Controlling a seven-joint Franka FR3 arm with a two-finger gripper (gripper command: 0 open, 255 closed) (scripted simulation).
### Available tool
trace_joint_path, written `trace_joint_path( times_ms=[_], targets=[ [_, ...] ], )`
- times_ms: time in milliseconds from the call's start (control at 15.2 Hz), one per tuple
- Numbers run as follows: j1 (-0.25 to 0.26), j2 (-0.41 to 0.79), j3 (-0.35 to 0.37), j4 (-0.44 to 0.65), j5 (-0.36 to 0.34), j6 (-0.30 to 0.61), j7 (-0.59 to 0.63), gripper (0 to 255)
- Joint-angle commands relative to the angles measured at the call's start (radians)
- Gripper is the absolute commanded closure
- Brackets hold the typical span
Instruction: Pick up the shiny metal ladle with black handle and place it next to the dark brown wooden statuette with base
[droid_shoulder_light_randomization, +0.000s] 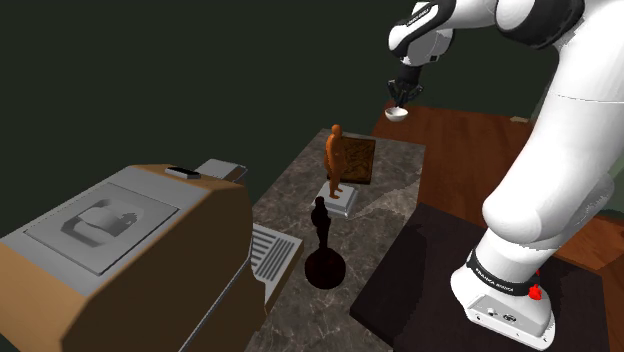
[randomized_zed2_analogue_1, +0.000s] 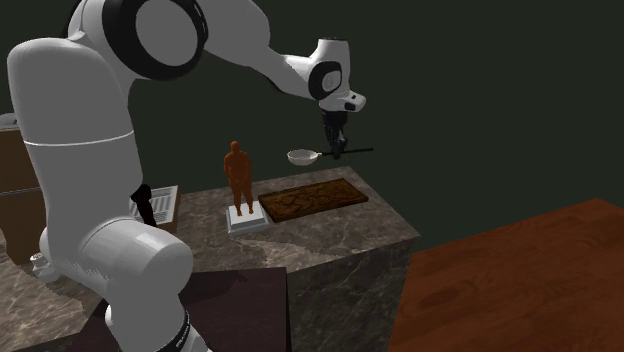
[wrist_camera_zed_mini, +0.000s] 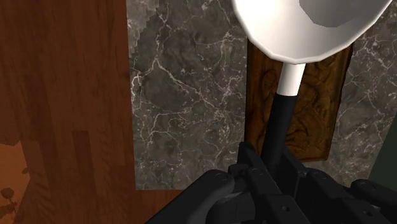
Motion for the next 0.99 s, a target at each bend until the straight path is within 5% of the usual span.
trace_joint_path(
  times_ms=[0, 660, 924],
  targets=[
    [0.000, -0.011, -0.001, 0.014, -0.005, -0.024, 0.003, 255],
    [0.002, -0.041, -0.003, 0.112, -0.020, -0.151, 0.016, 255],
    [0.053, -0.114, 0.038, 0.024, -0.060, -0.131, 0.120, 255]
  ],
)
